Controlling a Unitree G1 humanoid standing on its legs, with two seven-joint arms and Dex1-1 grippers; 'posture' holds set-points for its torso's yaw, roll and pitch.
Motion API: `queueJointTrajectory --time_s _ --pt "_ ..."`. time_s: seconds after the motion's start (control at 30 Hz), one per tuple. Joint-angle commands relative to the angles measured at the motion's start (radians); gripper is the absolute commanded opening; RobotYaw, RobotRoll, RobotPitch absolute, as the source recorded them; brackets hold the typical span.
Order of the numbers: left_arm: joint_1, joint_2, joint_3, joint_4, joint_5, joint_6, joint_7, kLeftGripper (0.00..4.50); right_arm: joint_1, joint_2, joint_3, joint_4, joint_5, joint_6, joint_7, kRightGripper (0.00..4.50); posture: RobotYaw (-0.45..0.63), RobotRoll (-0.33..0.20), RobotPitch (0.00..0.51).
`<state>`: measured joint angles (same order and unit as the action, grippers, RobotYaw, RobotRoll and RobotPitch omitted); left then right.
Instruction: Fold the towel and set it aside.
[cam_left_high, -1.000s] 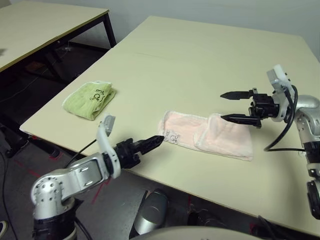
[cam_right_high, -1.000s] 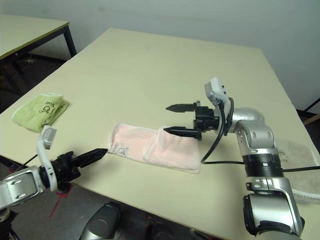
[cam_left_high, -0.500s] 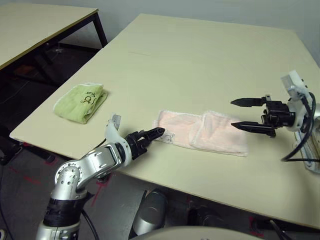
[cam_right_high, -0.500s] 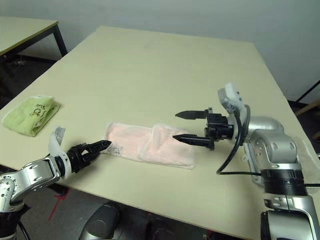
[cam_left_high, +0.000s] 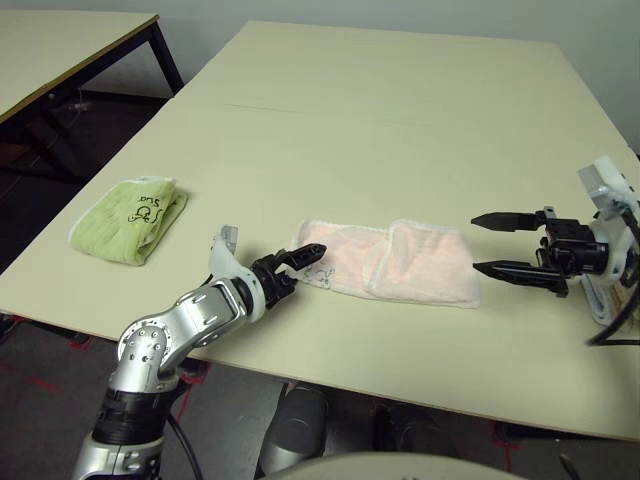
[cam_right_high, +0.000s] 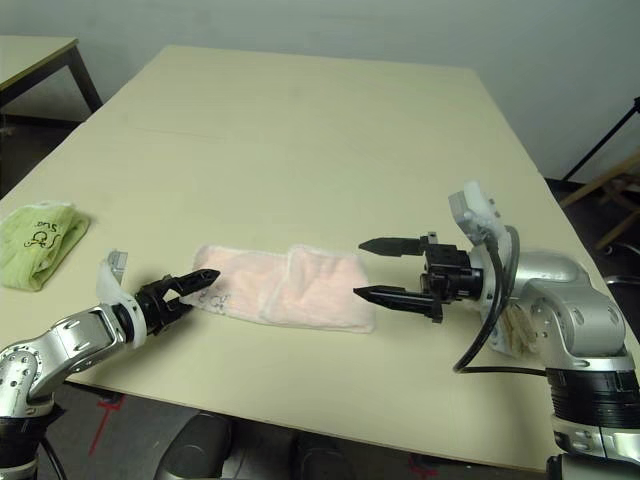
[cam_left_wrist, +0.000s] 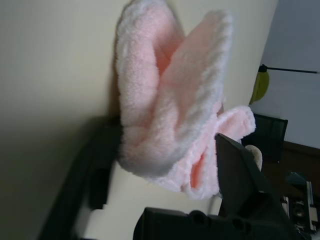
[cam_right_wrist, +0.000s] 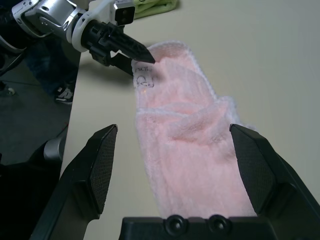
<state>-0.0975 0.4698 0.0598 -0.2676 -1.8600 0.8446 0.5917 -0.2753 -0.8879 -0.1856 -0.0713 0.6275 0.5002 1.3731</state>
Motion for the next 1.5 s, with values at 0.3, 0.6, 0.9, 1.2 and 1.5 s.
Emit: queueJointTrajectory --time_s 0.3,0.6,0.9,1.2,1.5 --pt "-0.038 0.014 0.005 -0.002 0.116 -0.006 -0.063 0.02 0.056 -0.018 -0.007 -0.001 0.0 -0.004 0.008 4.5 0.19 0.0 0.144" --pt "-0.282 0.113 -0.094 -0.041 0.274 0.167 -0.341 0.02 0.129 -0.068 -0.022 0.023 -0.02 -0.022 0.026 4.5 0.18 0.0 0.142" --pt "-0.525 0.082 -0.287 0.0 0.507 0.317 -0.69 0.02 0.157 -0.156 -0.082 0.089 -0.018 -0.008 0.05 4.5 0.17 0.0 0.142" --pt "-0.752 -0.062 -0.488 0.175 0.917 0.236 -0.979 0.02 0.187 -0.173 -0.112 0.081 -0.01 0.009 0.041 4.5 0.14 0.0 0.138" --pt "-0.763 -0.05 -0.699 0.154 1.205 0.129 -1.287 2.19 0.209 -0.167 -0.124 0.058 -0.006 0.024 0.017 4.5 0.12 0.0 0.131"
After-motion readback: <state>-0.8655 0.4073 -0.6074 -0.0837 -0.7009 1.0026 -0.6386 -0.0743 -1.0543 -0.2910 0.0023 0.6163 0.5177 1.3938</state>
